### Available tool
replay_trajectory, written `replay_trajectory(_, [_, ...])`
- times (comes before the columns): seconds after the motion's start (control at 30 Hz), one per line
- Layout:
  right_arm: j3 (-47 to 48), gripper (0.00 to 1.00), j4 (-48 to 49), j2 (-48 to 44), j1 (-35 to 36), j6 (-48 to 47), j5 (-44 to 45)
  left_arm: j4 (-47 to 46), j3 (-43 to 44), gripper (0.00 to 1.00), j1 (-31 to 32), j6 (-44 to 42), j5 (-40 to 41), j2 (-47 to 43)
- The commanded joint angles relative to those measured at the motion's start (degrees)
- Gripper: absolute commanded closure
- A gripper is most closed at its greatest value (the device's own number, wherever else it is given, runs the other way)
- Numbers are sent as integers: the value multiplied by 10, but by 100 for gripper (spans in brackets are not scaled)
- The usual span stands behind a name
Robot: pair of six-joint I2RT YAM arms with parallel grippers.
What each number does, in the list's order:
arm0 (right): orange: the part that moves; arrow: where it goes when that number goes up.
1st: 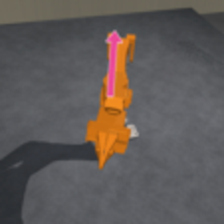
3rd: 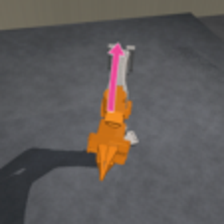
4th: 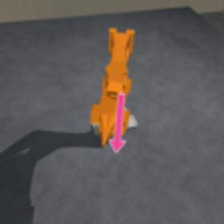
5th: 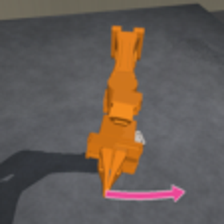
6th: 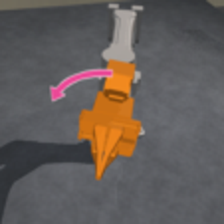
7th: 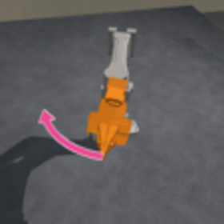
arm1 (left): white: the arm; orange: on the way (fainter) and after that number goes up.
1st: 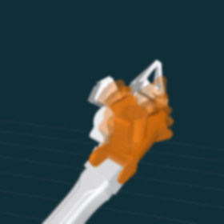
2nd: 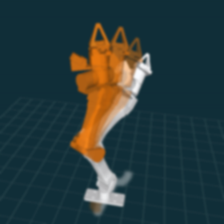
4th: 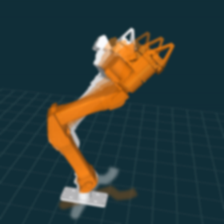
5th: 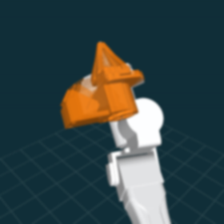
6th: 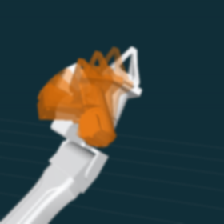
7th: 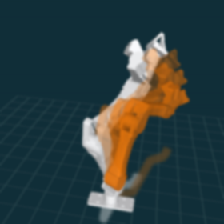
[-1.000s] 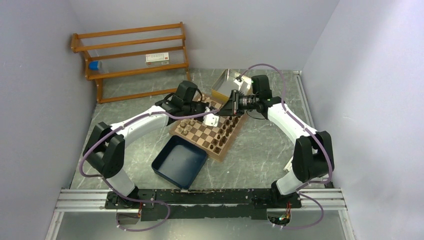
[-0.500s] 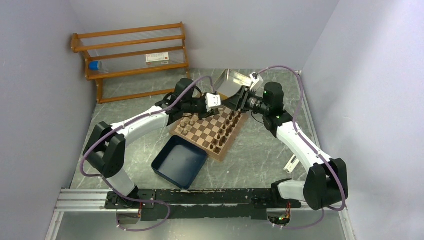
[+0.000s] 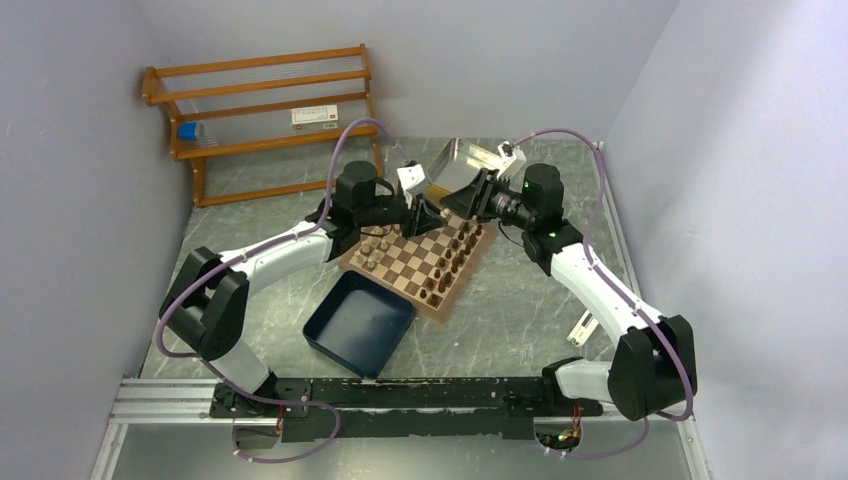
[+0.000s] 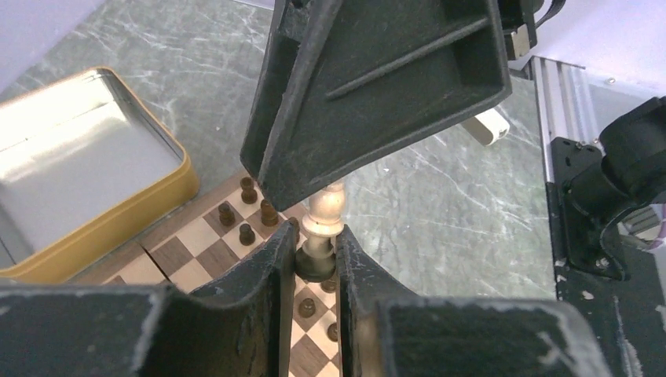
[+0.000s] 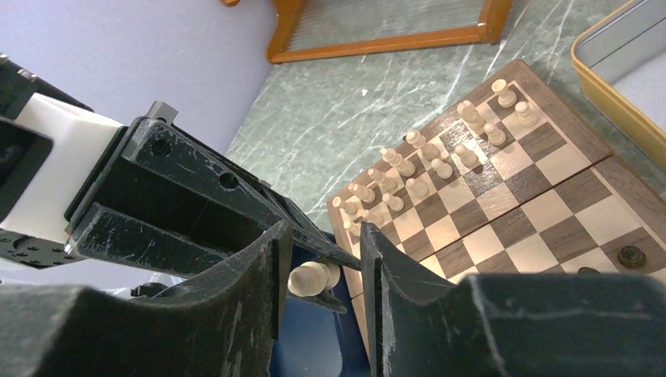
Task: Set up the chess pieces on the board
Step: Place the chess piece on the chessboard.
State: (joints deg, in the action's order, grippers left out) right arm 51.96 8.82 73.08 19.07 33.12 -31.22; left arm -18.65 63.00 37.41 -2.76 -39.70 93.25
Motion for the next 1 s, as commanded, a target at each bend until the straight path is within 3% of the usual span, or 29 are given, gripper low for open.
replay_trajectory(0.0, [-5, 59, 23, -18, 6, -15, 0, -60, -22, 85, -8, 67, -2, -23])
replay_trajectory(0.3, [1, 56, 13, -37, 6, -21, 5, -31, -4, 85, -19, 79, -11, -4])
replay_trajectory(0.47, [8, 66, -15, -22, 11, -37, -1, -41, -4, 86, -24, 91, -21, 1])
replay_trajectory(0.73, [29, 63, -35, 3, 40, -61, 13, -77, -16, 86, -27, 120, -33, 0])
replay_trajectory(0.9, [21, 77, -27, -6, 46, -59, 35, -60, -15, 86, -27, 107, -31, -5])
replay_trajectory(0.97, [16, 76, -18, -13, 46, -55, 44, -47, -17, 85, -28, 99, -25, -7])
